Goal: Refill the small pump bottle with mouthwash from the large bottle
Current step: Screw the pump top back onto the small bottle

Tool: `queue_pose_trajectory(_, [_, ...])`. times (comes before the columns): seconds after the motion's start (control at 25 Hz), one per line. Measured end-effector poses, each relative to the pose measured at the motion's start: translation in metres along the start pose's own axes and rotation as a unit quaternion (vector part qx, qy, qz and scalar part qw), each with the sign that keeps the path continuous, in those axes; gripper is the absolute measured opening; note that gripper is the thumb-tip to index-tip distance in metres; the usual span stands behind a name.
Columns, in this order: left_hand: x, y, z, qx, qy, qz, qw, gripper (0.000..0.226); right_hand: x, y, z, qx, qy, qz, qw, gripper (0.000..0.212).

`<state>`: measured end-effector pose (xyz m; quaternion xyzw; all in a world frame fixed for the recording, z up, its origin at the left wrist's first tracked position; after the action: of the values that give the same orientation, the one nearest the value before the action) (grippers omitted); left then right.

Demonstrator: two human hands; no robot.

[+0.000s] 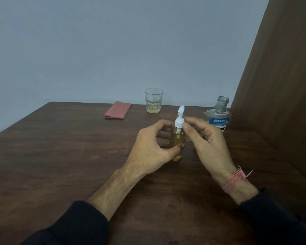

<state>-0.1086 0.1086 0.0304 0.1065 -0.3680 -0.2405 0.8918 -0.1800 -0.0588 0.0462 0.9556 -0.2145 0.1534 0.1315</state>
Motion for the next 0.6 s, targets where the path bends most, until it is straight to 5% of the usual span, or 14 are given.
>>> queue_pose_trajectory(0.6, [0.0009, -0.0011, -0.0038, -0.011, -0.001, -0.006, 1.000, 0.054, -0.0006, -0.0011, 0.0008, 0.000, 0.004, -0.007, 1.000, 0.027])
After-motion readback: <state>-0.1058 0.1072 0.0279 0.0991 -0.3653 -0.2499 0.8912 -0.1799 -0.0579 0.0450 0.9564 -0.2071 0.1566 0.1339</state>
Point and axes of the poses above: each hand's wrist, its own x-axis towards the middle knuckle, its own y-axis out of the back of the hand, z = x × y, the point moved 6 cm from there along x, towards the middle knuckle, and after that the axes turned 11 degrees about -y, right-handed, at the moved point
